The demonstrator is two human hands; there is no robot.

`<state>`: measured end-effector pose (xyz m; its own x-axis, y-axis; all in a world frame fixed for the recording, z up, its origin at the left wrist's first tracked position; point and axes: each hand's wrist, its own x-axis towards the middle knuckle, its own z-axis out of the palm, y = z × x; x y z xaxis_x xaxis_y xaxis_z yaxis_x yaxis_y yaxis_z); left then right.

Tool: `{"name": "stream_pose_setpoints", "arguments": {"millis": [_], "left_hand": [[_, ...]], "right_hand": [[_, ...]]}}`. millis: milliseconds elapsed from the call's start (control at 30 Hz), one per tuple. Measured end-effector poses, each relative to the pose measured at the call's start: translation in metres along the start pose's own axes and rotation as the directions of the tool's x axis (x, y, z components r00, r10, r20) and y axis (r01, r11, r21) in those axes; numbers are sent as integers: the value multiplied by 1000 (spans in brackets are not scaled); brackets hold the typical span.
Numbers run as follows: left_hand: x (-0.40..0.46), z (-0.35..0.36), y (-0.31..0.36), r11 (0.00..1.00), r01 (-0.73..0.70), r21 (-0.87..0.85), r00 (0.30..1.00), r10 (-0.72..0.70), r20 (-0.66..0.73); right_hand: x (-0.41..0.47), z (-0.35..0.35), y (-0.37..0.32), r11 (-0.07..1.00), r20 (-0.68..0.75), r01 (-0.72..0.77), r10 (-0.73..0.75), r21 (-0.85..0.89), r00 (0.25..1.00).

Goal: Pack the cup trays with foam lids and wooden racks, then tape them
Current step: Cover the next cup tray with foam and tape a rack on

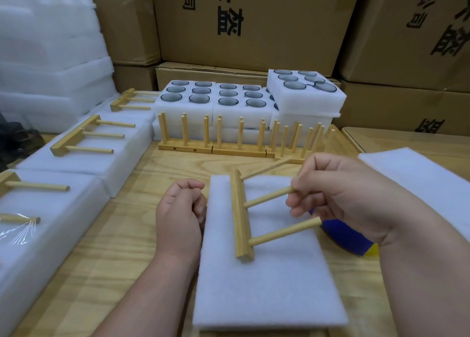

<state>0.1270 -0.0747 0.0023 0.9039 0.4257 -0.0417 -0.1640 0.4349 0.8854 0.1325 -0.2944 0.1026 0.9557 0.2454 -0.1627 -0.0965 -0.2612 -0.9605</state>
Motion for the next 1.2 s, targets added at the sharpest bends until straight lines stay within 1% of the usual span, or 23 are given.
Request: {"name": "stream_pose_setpoints", "arguments": {"millis": [100, 200, 267, 367, 567, 733, 967, 1100, 1200], "left_hand": [[0, 1, 1, 1000, 4, 9, 1000, -4, -4], [-1, 2, 2, 1000, 12, 14, 1000, -12, 6], [-2, 3, 2, 1000, 15, 17, 1000, -15, 23], [-2, 3, 3, 1000, 16, 18, 999, -17, 39], [-2, 2, 0, 1000, 7, 16, 998, -8, 56], [-1, 1, -1, 1000, 22, 17, 996, -24, 90], [0, -1, -2, 999, 12, 36, 992, -17, 124], [2, -1, -3, 996, -5, 89, 994, -5, 113], [3, -2, -4, 993, -15, 117, 994, 2, 109]], "right_hand": [[2, -6, 6, 977, -22, -27, 23, -212, 999], [4, -9, 9, 913, -27, -62, 56, -403, 998], [3, -9, 11, 878, -15, -42, 40, -476, 999], [5, -6, 14, 839, 26, 52, -45, -541, 999], [13, 13, 20, 776, 79, 148, -126, -613, 989], [15, 16, 23, 760, 77, 170, -157, -627, 985], [17, 16, 25, 759, 35, 167, -187, -629, 982], [15, 13, 23, 751, 46, 170, -184, -637, 982], [12, 8, 19, 755, 106, 167, -129, -634, 986]]}}
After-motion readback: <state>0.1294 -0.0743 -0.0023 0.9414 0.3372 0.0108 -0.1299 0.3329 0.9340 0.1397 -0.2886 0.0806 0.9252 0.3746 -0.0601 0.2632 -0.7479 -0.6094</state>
